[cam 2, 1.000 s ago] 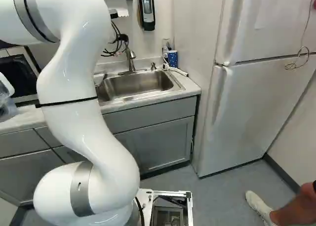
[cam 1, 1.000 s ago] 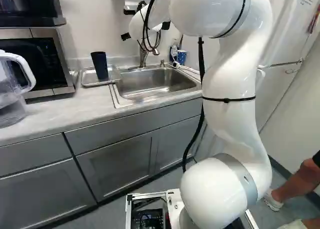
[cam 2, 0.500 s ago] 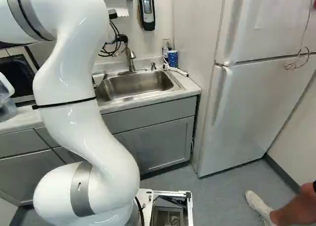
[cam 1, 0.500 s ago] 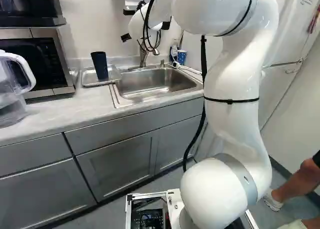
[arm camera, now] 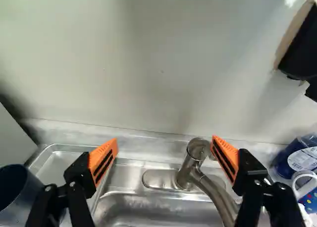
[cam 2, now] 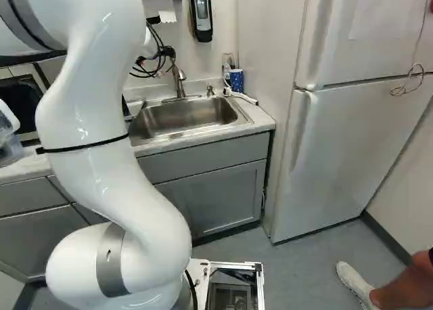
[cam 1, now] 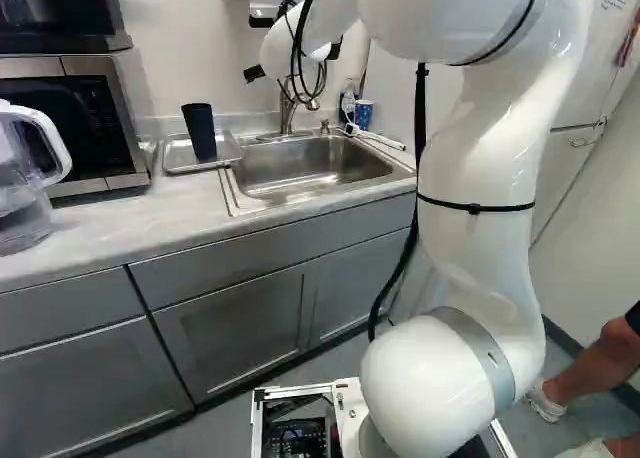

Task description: Rinse the cup and place it in the tray

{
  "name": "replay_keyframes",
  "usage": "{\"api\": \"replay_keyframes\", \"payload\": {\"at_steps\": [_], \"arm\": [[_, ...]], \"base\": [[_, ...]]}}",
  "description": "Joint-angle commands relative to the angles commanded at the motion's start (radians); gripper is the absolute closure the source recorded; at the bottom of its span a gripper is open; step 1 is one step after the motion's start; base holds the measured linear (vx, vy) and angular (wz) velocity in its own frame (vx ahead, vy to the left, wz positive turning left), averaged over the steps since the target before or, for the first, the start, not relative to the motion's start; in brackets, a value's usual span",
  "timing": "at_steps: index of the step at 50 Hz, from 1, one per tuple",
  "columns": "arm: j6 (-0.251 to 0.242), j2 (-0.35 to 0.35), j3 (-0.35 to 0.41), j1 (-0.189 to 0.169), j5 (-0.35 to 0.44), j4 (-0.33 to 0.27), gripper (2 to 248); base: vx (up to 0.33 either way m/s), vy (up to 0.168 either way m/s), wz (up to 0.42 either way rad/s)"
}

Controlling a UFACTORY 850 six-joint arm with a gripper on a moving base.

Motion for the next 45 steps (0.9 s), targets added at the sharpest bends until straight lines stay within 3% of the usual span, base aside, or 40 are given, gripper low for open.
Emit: {"api": "replay_keyframes", "payload": {"at_steps": [45], "arm": [[0.0,0.218,0.24,-0.066,0.0,0.0,3]], "base": [[0.0,0.0,0.0]]}}
